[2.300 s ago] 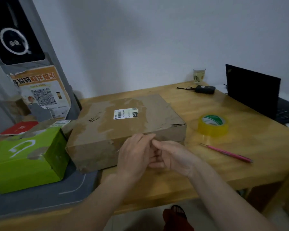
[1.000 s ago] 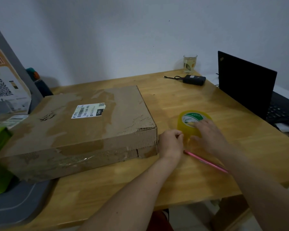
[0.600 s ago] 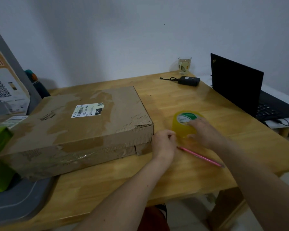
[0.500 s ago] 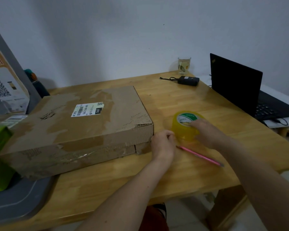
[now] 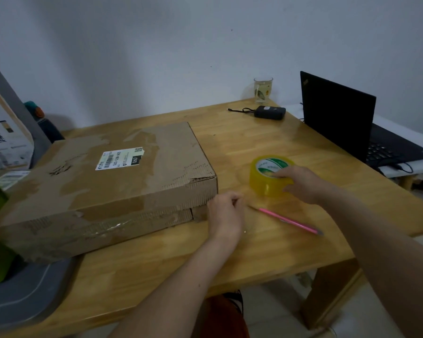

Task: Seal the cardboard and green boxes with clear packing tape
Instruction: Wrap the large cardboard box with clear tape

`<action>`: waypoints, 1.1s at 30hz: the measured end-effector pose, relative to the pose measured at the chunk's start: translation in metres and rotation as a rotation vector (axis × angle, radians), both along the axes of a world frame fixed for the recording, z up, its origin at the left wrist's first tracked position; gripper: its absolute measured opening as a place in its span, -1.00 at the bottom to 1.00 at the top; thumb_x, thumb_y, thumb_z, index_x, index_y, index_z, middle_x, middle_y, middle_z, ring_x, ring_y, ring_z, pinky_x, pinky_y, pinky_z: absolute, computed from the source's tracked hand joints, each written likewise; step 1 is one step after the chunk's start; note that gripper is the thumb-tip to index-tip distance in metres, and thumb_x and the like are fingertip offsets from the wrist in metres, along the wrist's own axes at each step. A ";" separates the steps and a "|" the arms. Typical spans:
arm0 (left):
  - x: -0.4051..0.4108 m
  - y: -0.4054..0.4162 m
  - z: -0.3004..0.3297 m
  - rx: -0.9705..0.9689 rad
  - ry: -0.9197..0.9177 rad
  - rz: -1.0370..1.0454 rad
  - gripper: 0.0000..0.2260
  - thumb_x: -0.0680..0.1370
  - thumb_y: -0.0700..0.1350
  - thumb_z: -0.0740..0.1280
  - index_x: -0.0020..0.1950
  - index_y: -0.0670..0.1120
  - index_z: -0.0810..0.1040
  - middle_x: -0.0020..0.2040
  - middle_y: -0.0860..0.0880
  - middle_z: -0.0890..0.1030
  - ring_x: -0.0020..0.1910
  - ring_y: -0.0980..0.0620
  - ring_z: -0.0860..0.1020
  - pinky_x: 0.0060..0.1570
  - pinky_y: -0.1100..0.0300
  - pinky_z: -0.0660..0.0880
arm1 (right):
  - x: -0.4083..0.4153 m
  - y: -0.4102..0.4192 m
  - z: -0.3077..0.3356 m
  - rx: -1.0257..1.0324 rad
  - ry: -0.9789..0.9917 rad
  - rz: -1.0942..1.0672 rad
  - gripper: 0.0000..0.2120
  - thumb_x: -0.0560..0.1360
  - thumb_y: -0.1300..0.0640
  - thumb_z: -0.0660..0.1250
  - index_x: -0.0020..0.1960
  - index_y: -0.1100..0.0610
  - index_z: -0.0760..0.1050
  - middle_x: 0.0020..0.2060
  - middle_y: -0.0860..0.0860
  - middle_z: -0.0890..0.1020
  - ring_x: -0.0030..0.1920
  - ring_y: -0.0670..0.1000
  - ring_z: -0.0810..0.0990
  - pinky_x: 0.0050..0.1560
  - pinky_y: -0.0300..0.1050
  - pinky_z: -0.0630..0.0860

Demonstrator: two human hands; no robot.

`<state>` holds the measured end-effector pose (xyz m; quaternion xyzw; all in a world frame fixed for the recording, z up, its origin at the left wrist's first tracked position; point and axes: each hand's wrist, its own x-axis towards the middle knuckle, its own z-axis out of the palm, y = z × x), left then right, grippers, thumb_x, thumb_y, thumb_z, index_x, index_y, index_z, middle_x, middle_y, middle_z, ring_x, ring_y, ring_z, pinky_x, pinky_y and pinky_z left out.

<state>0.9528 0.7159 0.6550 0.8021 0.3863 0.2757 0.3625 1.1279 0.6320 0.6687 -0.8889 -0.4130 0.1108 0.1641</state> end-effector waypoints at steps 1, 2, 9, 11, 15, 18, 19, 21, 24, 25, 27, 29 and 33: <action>0.000 -0.003 0.000 0.002 0.003 -0.016 -0.86 0.55 -0.22 0.37 0.03 -0.13 0.72 -0.03 -0.02 0.71 -0.04 0.09 0.62 0.00 0.33 0.45 | 0.000 0.000 -0.002 0.022 -0.014 -0.029 -0.51 0.55 0.26 0.32 0.44 0.01 0.38 0.44 0.10 0.36 0.42 0.14 0.33 0.39 0.02 0.32; 0.001 -0.007 0.000 0.013 0.011 -0.043 -0.86 0.55 -0.22 0.37 0.03 -0.13 0.72 -0.03 -0.01 0.71 -0.05 0.11 0.61 0.01 0.33 0.45 | 0.000 0.002 -0.004 0.041 -0.041 -0.061 -0.51 0.55 0.23 0.33 0.44 -0.01 0.38 0.44 0.10 0.37 0.41 0.14 0.35 0.37 0.04 0.35; -0.001 -0.005 0.006 0.042 0.069 -0.002 -0.84 0.59 -0.19 0.30 0.04 -0.11 0.68 0.02 -0.01 0.68 0.04 0.04 0.60 0.08 0.23 0.45 | -0.013 0.010 0.000 0.129 -0.133 -0.106 -0.48 0.53 0.26 0.35 0.46 0.10 0.33 0.40 0.12 0.35 0.42 0.12 0.26 0.36 -0.02 0.28; -0.001 -0.001 0.004 0.038 0.090 0.006 -0.83 0.60 -0.18 0.28 0.09 -0.11 0.66 0.07 -0.02 0.67 0.09 0.03 0.59 0.10 0.24 0.43 | -0.026 -0.002 -0.002 0.207 -0.226 -0.105 -0.60 0.51 0.25 0.36 0.34 0.14 0.43 0.30 0.11 0.41 0.35 0.11 0.31 0.27 -0.04 0.33; 0.001 -0.007 0.001 0.037 0.126 -0.003 -0.79 0.62 -0.15 0.27 0.20 -0.12 0.60 0.14 -0.04 0.63 0.16 0.00 0.56 0.15 0.19 0.43 | -0.056 -0.021 -0.005 -0.097 -0.129 -0.042 -0.62 0.47 -0.22 0.35 0.06 0.06 0.48 0.01 -0.01 0.47 0.12 0.04 0.47 0.05 -0.06 0.45; 0.001 -0.007 0.000 0.040 0.138 0.008 -0.77 0.61 -0.10 0.28 0.22 -0.11 0.58 0.14 -0.04 0.64 0.15 -0.01 0.56 0.15 0.16 0.44 | -0.066 -0.027 -0.003 -0.102 -0.094 0.065 -0.74 0.54 -0.14 0.29 0.01 0.05 0.51 -0.11 -0.04 0.50 -0.03 0.01 0.49 -0.12 -0.13 0.39; 0.000 -0.007 0.002 0.032 0.144 0.011 -0.76 0.61 -0.08 0.28 0.24 -0.10 0.57 0.14 -0.03 0.63 0.16 -0.01 0.56 0.15 0.16 0.44 | -0.068 -0.030 0.000 -0.137 -0.109 0.112 -0.82 0.57 -0.04 0.28 0.02 0.07 0.52 -0.11 -0.01 0.54 -0.06 0.02 0.50 -0.14 -0.14 0.38; -0.001 -0.007 0.004 0.007 0.161 0.009 -0.74 0.61 -0.07 0.28 0.27 -0.10 0.55 0.17 -0.02 0.62 0.18 -0.01 0.55 0.16 0.16 0.44 | -0.068 -0.037 0.006 -0.237 -0.130 0.167 -0.93 0.57 0.13 0.26 0.03 0.09 0.49 -0.08 0.02 0.54 -0.09 0.02 0.49 -0.16 -0.12 0.40; -0.003 -0.006 0.005 -0.040 0.175 -0.001 -0.72 0.60 -0.08 0.28 0.29 -0.10 0.53 0.19 -0.01 0.60 0.20 0.00 0.53 0.12 0.19 0.42 | -0.062 -0.050 0.008 -0.204 -0.011 0.131 -0.96 0.59 0.19 0.19 0.03 0.11 0.39 -0.13 0.03 0.48 -0.20 0.01 0.43 -0.25 -0.13 0.34; -0.004 -0.006 0.004 -0.055 0.178 -0.004 -0.72 0.60 -0.08 0.29 0.30 -0.10 0.53 0.20 0.00 0.60 0.20 0.00 0.53 0.11 0.20 0.42 | -0.061 -0.053 0.008 -0.112 0.062 0.098 -0.94 0.62 0.17 0.16 0.06 0.14 0.38 -0.14 0.04 0.48 -0.20 0.03 0.43 -0.25 -0.10 0.34; -0.007 -0.007 0.001 -0.075 0.181 -0.014 -0.70 0.60 -0.06 0.30 0.31 -0.10 0.52 0.20 0.01 0.59 0.19 0.02 0.53 0.09 0.21 0.42 | -0.057 -0.055 0.002 0.081 0.103 0.019 -0.83 0.65 0.08 0.11 0.11 0.19 0.34 -0.16 0.08 0.48 -0.17 0.11 0.46 -0.21 0.02 0.37; -0.008 -0.008 0.000 -0.079 0.175 -0.029 -0.70 0.60 -0.05 0.30 0.31 -0.10 0.52 0.18 0.01 0.59 0.17 0.02 0.54 0.09 0.20 0.44 | -0.056 -0.054 -0.003 0.142 0.027 -0.038 -0.77 0.66 0.00 0.06 0.14 0.16 0.31 -0.18 0.07 0.48 -0.14 0.15 0.47 -0.18 0.04 0.37; -0.011 -0.010 0.002 -0.080 0.146 -0.053 -0.71 0.60 -0.09 0.30 0.31 -0.11 0.52 0.17 0.00 0.59 0.16 0.02 0.54 0.12 0.19 0.45 | -0.056 -0.044 -0.010 0.159 0.002 -0.052 -0.62 0.65 -0.12 -0.03 0.13 0.13 0.41 -0.06 0.08 0.53 -0.06 0.14 0.51 -0.03 0.10 0.47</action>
